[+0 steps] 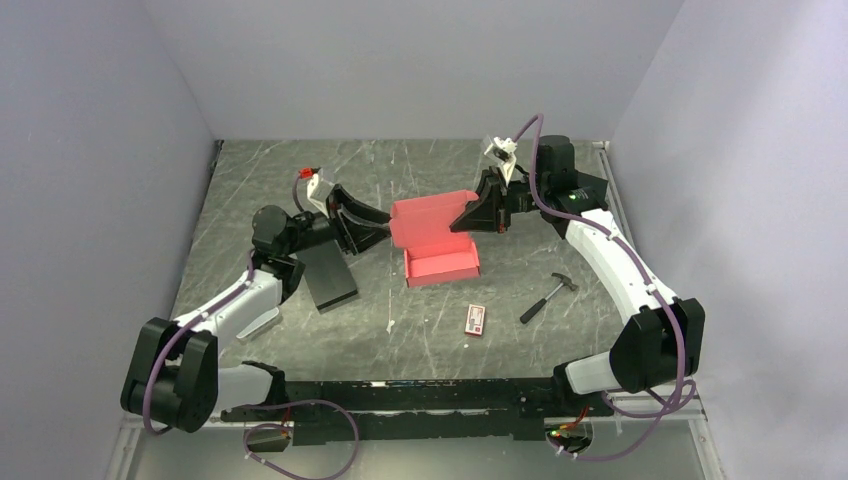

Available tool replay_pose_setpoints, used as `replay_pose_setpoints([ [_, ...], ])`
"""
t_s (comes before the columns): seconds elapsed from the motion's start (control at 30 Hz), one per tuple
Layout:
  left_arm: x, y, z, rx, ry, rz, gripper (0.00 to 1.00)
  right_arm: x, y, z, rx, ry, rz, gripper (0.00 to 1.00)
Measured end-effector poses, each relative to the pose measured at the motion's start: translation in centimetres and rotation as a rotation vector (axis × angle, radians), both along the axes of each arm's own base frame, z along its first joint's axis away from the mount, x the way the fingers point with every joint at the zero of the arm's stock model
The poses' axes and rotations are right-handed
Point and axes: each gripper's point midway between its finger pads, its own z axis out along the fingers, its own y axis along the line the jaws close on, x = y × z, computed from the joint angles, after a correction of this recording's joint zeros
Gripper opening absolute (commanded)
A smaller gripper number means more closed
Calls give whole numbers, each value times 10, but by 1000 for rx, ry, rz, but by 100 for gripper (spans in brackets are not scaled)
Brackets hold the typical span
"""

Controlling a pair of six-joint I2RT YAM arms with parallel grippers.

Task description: Fold the paper box

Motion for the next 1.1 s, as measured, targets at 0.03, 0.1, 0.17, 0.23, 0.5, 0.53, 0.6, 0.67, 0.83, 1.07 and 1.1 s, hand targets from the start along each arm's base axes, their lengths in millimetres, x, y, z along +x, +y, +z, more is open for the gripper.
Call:
replay_pose_setpoints([
  [0.03,0,-1,0,1,-3,-2,51,0,0,0,1,2,1,0],
  [0.1,-1,-1,0,3,-8,-3,51,-1,0,1,2,4,3,0],
  [0.17,-2,-2,0,2,-11,-9,52,-1,0,1,2,6,4,0],
  [0.23,-5,-4,3,-3,-25,-23,52,-1,0,1,2,8,3,0],
  [0.5,-15,-6,13,-36,-66,-86,54,-1,1,0,2,22,1,0],
  [0.53,-16,-6,15,-40,-71,-90,54,-1,1,0,1,25,0,0],
  [0.6,-19,-6,17,-47,-78,-103,55,-1,1,-1,1,28,0,0],
  [0.67,-21,-7,18,-50,-85,-117,55,-1,1,-2,0,31,-2,0],
  [0.83,-24,-15,12,-49,-60,-147,54,1,2,-2,-3,27,-8,0],
  [1.07,-23,-23,7,-53,-41,-170,55,-2,5,-3,-2,28,4,0],
  [1.1,-23,-23,9,-57,-43,-171,56,-2,5,-3,-2,28,4,0],
])
